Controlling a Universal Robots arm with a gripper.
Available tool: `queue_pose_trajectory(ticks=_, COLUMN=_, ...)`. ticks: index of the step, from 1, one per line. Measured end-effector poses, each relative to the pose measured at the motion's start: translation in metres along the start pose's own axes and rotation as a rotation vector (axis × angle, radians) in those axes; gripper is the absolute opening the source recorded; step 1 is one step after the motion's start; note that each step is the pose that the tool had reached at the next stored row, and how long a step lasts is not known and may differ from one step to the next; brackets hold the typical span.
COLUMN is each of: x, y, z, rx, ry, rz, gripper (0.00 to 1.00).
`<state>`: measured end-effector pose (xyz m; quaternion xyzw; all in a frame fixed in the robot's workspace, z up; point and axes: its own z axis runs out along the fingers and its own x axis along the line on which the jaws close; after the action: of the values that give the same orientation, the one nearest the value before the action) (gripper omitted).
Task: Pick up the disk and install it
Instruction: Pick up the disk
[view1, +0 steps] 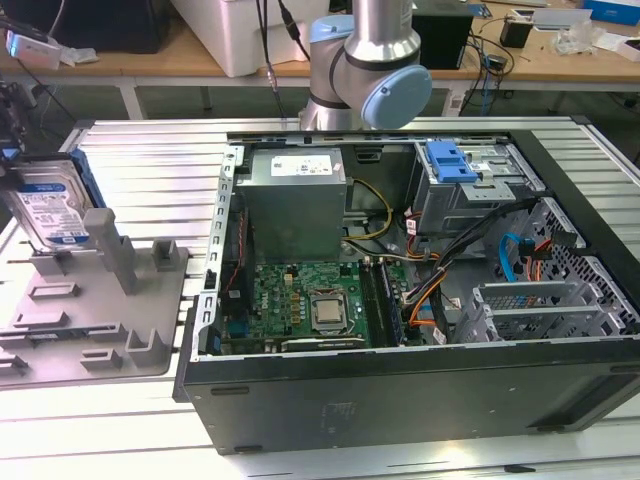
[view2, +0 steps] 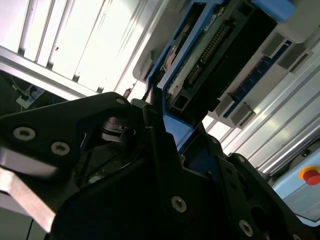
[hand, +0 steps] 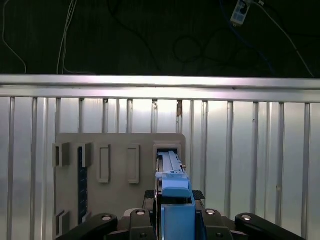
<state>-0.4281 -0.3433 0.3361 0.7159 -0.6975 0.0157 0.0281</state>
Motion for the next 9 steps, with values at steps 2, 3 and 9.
queue_pose_trajectory(ticks=2, x=0.0002, y=0.0001, z=-0.0024, rx=0.0000, ry=0.0000, rz=0.000, gripper=0.37)
queue_pose_trajectory(ticks=3, x=0.0002, y=0.0001, z=-0.0042, rx=0.0000, ry=0.0000, rz=0.000, gripper=0.37)
queue_pose_trajectory(ticks=9, x=0.0008, y=0.0002, z=-0.0136, rx=0.0000, ry=0.0000, rz=0.000, gripper=0.37)
